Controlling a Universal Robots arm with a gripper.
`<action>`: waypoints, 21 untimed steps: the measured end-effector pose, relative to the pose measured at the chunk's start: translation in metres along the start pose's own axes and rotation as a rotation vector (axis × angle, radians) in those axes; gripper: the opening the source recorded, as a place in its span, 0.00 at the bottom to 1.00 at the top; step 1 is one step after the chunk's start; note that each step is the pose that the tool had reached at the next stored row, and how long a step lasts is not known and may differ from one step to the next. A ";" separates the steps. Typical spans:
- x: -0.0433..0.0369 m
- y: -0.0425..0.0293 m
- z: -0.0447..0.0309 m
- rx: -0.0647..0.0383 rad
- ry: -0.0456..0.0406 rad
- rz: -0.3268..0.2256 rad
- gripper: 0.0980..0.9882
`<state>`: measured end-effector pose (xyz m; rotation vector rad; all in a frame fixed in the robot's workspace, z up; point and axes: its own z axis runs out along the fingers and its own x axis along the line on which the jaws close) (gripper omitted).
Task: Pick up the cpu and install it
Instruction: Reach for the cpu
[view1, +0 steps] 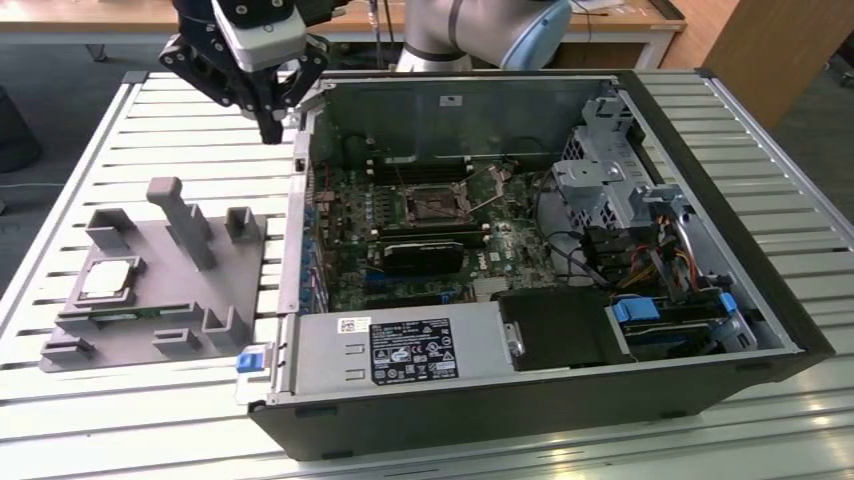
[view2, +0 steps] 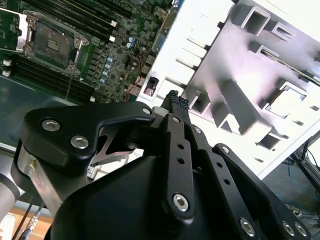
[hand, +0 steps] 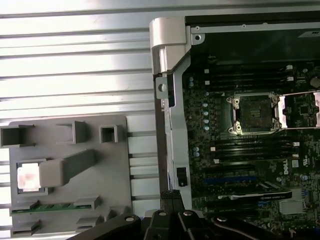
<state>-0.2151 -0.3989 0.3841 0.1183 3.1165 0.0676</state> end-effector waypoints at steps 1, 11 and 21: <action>0.0008 -0.0001 0.0000 0.000 0.0001 0.000 0.01; 0.0093 -0.0007 0.0006 0.000 0.0008 0.000 0.01; 0.0175 -0.0014 0.0011 0.000 0.0015 0.000 0.01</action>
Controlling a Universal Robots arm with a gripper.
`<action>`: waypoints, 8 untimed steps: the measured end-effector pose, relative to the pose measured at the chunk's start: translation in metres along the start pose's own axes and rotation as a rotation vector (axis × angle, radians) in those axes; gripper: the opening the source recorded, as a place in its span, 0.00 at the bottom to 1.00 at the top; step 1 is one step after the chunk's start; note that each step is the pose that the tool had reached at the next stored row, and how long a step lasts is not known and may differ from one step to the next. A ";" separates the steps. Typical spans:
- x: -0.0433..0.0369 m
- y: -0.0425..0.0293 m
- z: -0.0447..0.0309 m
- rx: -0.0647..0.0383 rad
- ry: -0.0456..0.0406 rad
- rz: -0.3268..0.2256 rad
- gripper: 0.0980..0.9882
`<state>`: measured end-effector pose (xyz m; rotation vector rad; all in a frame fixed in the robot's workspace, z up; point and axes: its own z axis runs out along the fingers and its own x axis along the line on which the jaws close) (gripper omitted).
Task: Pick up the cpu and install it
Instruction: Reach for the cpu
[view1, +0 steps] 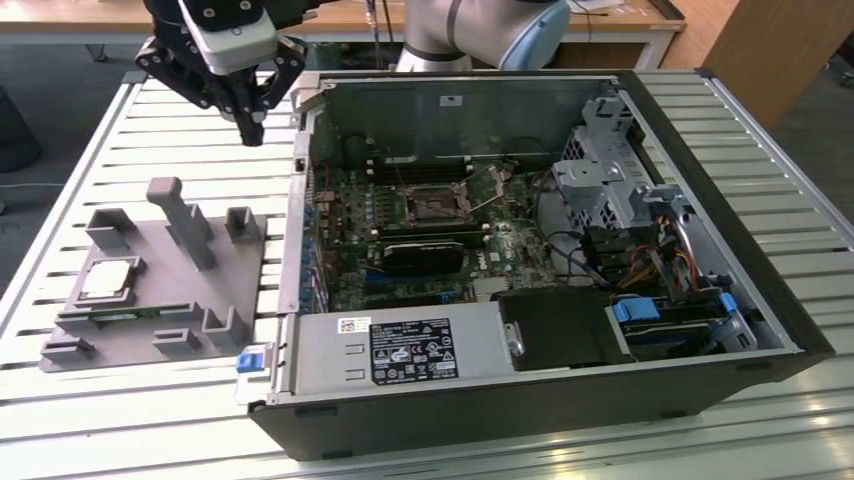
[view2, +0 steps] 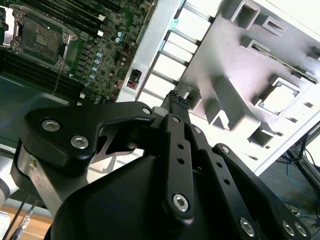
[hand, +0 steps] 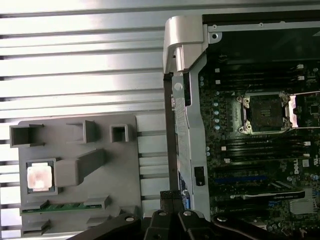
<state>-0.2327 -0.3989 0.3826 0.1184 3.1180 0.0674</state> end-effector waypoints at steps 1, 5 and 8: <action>0.0008 -0.0001 0.0000 0.000 0.0001 0.000 0.01; 0.0041 -0.0003 0.0003 0.000 0.0003 0.000 0.01; 0.0066 -0.0005 0.0004 0.000 0.0005 0.000 0.01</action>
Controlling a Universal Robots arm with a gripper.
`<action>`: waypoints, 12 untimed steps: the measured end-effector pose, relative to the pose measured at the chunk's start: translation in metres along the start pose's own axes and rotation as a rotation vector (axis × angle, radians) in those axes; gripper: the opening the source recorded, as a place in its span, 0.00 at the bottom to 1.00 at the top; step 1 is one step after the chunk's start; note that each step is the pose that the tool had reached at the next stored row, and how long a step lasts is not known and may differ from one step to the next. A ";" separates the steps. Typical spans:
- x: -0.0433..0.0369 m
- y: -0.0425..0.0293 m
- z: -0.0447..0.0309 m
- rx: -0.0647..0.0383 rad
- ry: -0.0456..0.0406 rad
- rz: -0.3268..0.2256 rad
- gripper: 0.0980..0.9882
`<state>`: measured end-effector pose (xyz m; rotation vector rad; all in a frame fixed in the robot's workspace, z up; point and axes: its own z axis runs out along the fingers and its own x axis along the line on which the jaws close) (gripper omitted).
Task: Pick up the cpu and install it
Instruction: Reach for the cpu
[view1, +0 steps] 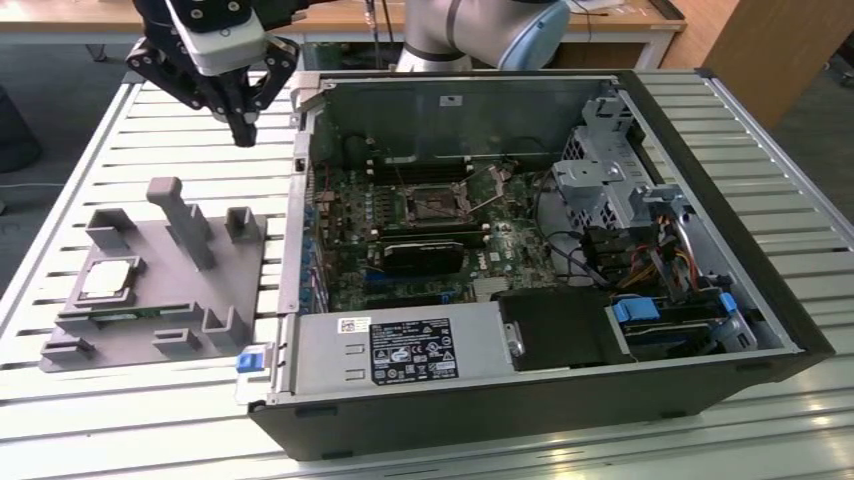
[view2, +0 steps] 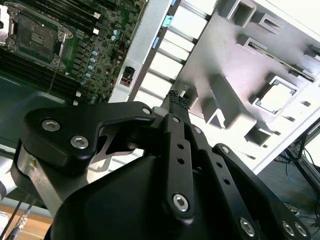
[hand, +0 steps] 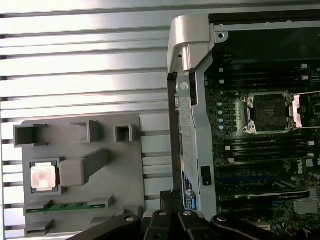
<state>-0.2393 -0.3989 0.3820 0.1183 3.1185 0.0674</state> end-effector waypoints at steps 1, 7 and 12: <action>0.0008 -0.0001 0.0001 0.000 0.0001 0.000 0.01; 0.0055 -0.0004 0.0004 0.000 0.0006 0.000 0.01; 0.0093 -0.0007 0.0007 0.000 0.0011 0.000 0.01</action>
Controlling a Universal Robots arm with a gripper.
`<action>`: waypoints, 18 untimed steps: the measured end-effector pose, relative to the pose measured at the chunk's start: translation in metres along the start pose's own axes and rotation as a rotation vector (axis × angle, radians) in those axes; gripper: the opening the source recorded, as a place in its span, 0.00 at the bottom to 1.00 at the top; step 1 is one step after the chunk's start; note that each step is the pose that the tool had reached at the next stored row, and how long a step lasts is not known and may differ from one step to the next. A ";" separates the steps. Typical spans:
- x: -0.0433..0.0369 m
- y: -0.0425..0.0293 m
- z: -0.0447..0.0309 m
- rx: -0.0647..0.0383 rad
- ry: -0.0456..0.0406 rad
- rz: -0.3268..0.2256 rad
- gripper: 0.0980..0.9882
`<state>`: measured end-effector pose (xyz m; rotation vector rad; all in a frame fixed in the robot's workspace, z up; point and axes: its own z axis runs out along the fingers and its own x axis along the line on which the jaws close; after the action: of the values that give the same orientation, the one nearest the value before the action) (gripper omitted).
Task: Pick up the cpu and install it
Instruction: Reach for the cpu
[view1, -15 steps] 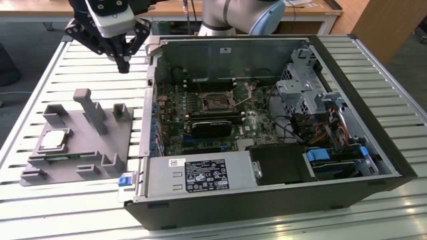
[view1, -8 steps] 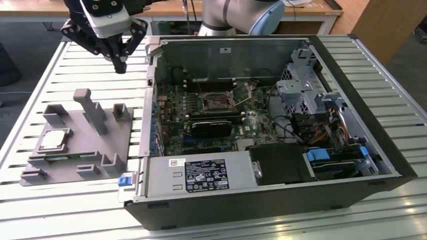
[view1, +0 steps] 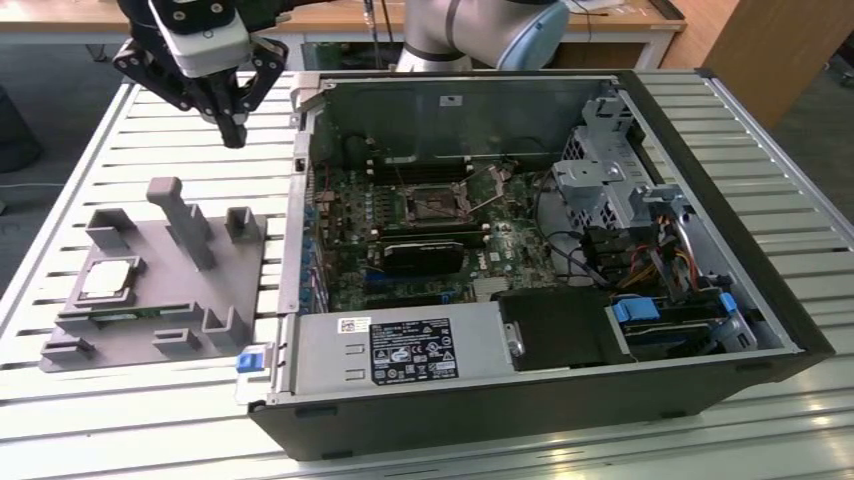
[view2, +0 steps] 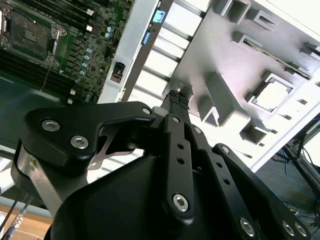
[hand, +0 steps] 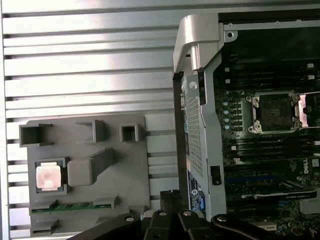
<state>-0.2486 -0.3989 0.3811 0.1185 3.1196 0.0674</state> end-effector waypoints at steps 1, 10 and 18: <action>0.0008 -0.0001 0.0001 0.000 0.0001 0.000 0.01; 0.0081 -0.0007 0.0006 0.000 0.0008 0.000 0.01; 0.0156 -0.0012 0.0010 0.000 0.0011 0.000 0.01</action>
<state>-0.2642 -0.3989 0.3797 0.1186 3.1208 0.0674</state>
